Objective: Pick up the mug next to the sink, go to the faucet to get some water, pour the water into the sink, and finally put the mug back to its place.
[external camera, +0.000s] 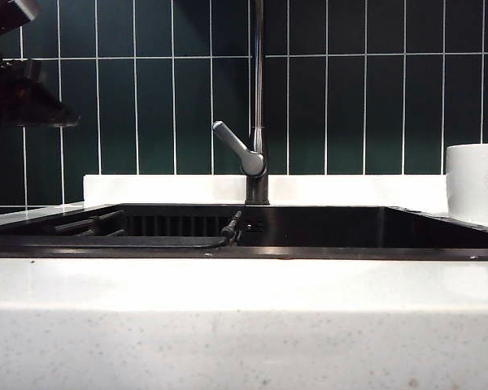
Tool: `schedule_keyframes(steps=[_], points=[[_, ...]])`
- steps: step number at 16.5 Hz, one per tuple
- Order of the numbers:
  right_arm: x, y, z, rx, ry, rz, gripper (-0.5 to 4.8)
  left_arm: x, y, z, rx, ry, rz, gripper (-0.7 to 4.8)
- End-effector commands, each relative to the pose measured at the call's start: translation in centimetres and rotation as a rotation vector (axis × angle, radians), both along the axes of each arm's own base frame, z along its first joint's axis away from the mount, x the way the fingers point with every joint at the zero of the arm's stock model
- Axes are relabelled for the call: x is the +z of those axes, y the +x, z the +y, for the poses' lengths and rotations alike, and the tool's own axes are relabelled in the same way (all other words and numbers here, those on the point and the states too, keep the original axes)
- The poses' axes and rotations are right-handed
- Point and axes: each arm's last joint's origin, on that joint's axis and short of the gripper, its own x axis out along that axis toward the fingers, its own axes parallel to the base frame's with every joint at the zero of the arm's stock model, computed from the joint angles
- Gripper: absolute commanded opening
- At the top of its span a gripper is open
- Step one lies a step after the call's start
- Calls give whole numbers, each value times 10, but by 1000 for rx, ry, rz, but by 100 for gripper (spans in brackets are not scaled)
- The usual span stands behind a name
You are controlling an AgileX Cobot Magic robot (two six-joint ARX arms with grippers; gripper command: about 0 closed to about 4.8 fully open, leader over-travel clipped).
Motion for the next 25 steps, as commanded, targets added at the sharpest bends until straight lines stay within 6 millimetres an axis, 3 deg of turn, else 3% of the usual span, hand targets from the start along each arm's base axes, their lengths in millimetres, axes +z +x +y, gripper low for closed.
schedule_keyframes(steps=[1, 2, 4, 12, 20, 25], points=[[2, 7, -1, -31, -23, -62, 155, 9, 3, 0, -2, -19, -68, 71], [2, 9, -2, -32, -25, -75, 164, 9, 4, 0, 2, -18, -70, 72], [-3, 14, -8, -51, -27, -93, 195, 9, 4, 0, 0, -16, -71, 130], [-21, 28, -15, 20, 17, -104, 194, 0, 14, -2, -67, -30, -22, 130], [-16, 30, -29, 87, 13, -185, 214, -10, 19, -3, -93, -33, 14, 130], [-31, 39, -35, 156, 10, -185, 213, -16, 22, -4, -118, -28, 26, 129]])
